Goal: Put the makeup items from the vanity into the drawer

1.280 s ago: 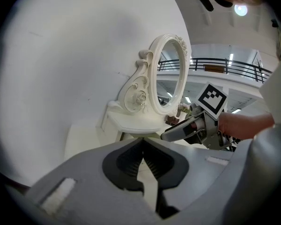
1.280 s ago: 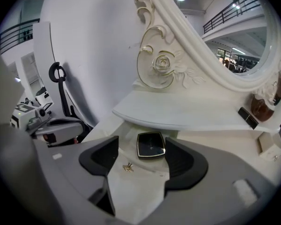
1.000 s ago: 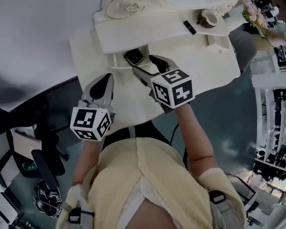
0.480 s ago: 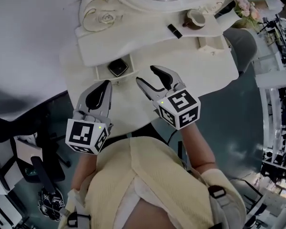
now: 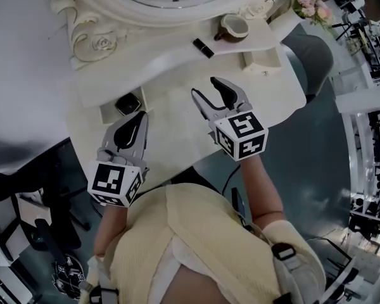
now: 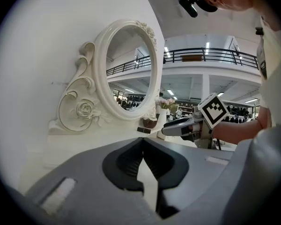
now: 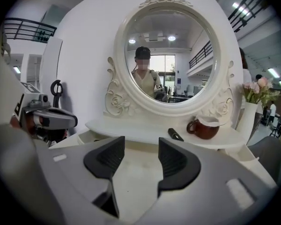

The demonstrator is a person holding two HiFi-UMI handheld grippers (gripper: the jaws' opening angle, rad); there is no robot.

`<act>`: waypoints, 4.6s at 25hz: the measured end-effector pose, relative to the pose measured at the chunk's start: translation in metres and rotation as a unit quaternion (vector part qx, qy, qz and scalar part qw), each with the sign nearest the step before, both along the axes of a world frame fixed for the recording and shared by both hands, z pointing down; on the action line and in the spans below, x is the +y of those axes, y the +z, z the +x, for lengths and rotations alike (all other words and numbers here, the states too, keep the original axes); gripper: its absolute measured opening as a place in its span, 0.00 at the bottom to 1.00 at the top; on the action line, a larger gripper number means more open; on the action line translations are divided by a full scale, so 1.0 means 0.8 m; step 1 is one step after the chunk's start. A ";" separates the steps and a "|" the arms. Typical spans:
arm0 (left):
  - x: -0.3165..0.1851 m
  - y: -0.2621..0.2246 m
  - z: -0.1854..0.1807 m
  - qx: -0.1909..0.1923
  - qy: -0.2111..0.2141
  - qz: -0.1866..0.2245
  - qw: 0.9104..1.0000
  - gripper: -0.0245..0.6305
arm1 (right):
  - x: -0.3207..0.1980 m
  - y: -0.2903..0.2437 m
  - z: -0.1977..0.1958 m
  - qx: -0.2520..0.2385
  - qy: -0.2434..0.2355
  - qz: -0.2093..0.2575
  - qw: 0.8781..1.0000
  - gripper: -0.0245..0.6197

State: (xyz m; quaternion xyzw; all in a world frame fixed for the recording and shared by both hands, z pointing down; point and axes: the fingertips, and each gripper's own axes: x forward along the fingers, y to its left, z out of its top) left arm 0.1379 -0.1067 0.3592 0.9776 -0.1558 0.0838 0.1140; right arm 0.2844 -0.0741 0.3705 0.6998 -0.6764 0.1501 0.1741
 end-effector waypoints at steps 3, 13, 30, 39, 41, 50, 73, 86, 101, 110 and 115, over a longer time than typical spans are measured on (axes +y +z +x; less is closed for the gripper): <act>0.006 0.005 0.024 0.001 0.005 -0.004 1.000 0.04 | -0.004 0.001 0.029 0.009 0.006 0.007 1.000 0.39; 0.012 0.020 0.069 -0.013 -0.011 -0.009 1.000 0.04 | -0.045 0.018 0.092 0.014 -0.007 0.010 1.000 0.37; -0.023 0.035 0.042 -0.029 -0.099 -0.021 0.994 0.04 | -0.100 0.080 0.139 -0.010 -0.006 -0.039 0.999 0.31; -0.028 0.040 0.027 -0.026 -0.110 -0.027 0.993 0.04 | -0.101 0.081 0.139 -0.003 0.005 -0.038 0.999 0.26; -0.028 0.039 0.024 -0.025 -0.109 -0.027 0.993 0.04 | -0.101 0.081 0.138 0.002 0.009 -0.038 0.999 0.20; -0.033 0.035 -0.006 -0.022 -0.119 -0.025 0.992 0.04 | -0.094 0.066 0.118 -0.001 0.010 -0.021 1.000 0.19; -0.064 0.033 -0.121 -0.006 -0.188 -0.026 0.982 0.04 | -0.093 0.012 -0.064 -0.017 -0.123 0.009 0.992 0.19; -0.066 0.049 -0.167 -0.012 -0.222 -0.038 0.974 0.04 | -0.083 0.045 -0.201 -0.028 -0.300 -0.067 0.951 0.19; -0.049 0.060 -0.208 -0.017 -0.266 -0.049 0.963 0.04 | -0.116 0.104 -0.262 0.000 -0.358 -0.198 0.913 0.20; -0.044 0.063 -0.214 -0.017 -0.274 -0.052 0.960 0.04 | -0.125 0.118 -0.269 0.022 -0.350 -0.241 0.905 0.20; -0.045 0.063 -0.213 -0.018 -0.272 -0.052 0.961 0.04 | -0.128 0.118 -0.275 0.022 -0.352 -0.239 0.905 0.20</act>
